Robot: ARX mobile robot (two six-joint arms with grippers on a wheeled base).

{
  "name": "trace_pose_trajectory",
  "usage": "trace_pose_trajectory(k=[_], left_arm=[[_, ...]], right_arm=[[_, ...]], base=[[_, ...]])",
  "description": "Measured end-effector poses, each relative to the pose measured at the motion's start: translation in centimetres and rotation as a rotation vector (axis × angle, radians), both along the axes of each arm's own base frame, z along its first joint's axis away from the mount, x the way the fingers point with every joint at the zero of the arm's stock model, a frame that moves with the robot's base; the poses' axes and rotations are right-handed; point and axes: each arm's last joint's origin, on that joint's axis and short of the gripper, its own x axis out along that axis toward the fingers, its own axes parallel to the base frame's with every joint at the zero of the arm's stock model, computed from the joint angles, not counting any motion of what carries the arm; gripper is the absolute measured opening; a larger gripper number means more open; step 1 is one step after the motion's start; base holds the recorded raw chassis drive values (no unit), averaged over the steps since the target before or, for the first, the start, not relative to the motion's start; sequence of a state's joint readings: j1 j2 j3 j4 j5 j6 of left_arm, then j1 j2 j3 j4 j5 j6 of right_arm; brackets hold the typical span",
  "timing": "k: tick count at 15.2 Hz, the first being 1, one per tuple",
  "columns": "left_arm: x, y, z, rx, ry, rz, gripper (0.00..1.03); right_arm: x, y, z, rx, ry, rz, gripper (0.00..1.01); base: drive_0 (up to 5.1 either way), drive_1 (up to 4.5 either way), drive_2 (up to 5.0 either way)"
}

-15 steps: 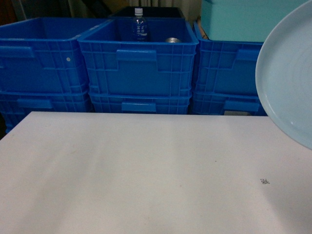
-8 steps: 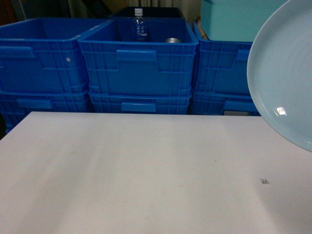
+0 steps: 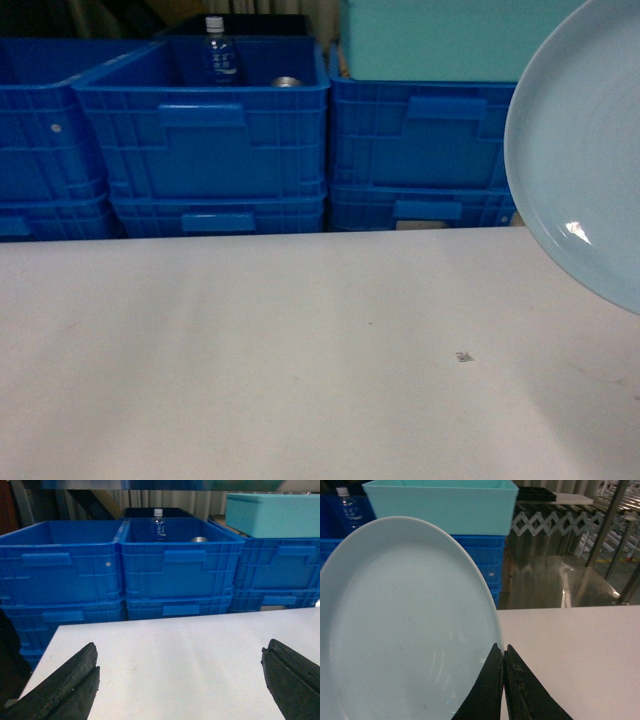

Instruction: Place blue tray on left shelf second layer neatly

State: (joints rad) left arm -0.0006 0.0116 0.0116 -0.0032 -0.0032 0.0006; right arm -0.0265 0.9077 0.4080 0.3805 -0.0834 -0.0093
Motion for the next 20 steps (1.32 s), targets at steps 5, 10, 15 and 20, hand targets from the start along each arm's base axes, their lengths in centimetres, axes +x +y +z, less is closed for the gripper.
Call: trace_pose_trajectory(k=[5, 10, 15, 20], left_arm=[[0.00, 0.00, 0.00, 0.000, 0.000, -0.002, 0.98], [0.00, -0.01, -0.02, 0.000, 0.002, -0.003, 0.98], [0.00, -0.01, 0.00, 0.000, 0.000, -0.003, 0.98], [0.00, 0.00, 0.01, 0.000, -0.001, -0.002, 0.98]], right_arm=[[0.00, -0.01, 0.00, -0.003, 0.000, -0.001, 0.02], [0.00, 0.00, -0.01, -0.003, 0.001, 0.000, 0.02], [0.00, 0.00, -0.01, -0.003, 0.001, 0.000, 0.02], [0.00, 0.00, -0.02, -0.003, 0.002, -0.001, 0.02]], base=[[3.3, -4.16, -3.8], [3.3, -4.20, -3.8], [3.3, -4.65, -3.2], [2.7, -4.68, -2.8]])
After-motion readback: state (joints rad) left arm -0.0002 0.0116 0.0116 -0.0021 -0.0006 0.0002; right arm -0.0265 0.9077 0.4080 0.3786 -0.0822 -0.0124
